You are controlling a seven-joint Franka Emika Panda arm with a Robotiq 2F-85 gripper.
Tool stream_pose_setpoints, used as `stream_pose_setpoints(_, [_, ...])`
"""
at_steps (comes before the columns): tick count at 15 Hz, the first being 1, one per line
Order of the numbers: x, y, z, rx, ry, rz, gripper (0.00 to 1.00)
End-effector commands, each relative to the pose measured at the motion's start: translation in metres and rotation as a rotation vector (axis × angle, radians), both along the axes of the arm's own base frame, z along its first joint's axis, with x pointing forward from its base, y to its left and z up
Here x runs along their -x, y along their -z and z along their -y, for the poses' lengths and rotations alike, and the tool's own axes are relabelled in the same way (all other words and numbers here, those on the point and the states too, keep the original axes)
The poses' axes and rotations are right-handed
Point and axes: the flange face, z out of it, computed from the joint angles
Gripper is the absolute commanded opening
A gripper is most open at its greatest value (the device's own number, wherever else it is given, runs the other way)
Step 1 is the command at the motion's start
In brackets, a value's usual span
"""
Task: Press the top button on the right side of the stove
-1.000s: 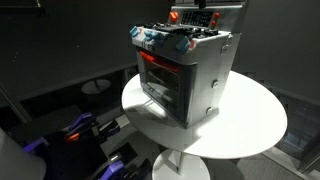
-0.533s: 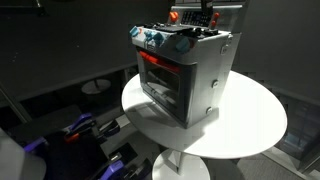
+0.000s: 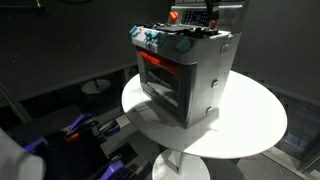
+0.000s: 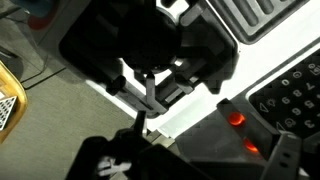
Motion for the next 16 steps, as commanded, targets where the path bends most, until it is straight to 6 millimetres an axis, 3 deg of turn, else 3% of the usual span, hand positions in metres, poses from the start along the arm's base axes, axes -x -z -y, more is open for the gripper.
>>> stream_pose_setpoints(1, [-0.013, -0.004, 0.002, 0.007, 0.029, -0.011, 1.0])
stream_pose_setpoints(11, [-0.033, 0.0, 0.007, 0.011, 0.036, -0.021, 1.0])
stream_pose_setpoints(16, [-0.022, -0.005, -0.002, -0.028, -0.026, -0.061, 1.0])
